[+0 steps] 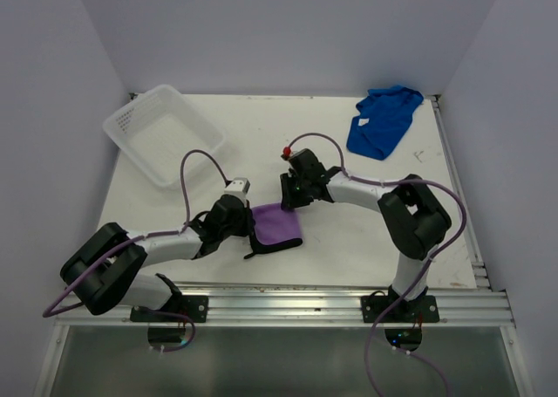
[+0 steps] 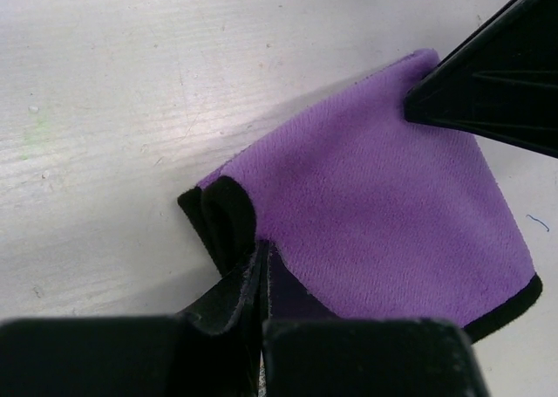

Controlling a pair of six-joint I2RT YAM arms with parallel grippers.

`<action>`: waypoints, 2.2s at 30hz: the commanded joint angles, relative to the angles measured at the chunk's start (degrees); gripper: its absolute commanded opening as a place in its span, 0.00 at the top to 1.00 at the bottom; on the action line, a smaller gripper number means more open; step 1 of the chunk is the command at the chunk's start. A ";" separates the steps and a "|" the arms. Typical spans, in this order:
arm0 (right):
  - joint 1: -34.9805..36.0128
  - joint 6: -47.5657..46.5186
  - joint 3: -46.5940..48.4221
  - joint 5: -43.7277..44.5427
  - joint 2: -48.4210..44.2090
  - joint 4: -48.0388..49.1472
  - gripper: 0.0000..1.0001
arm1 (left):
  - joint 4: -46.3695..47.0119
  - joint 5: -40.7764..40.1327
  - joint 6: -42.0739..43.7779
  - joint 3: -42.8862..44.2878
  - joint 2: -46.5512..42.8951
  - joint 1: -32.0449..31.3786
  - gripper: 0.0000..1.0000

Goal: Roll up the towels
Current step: Fold the towel, then roll the towel

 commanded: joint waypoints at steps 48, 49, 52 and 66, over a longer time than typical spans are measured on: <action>4.46 9.72 -19.38 -7.26 -8.18 15.89 0.82 | -6.70 -6.25 4.44 3.89 -6.30 0.02 1.00; 4.46 9.72 -19.38 -7.52 -8.09 15.63 0.82 | -7.05 -6.42 4.45 4.33 -6.39 -0.07 1.00; 4.37 9.02 -18.50 -7.79 -9.49 13.79 0.82 | -7.14 -6.69 4.53 4.77 -6.56 0.02 0.99; 4.37 10.34 -18.67 -8.31 -7.12 17.21 0.80 | -9.86 -8.97 6.55 6.71 -5.86 0.46 0.92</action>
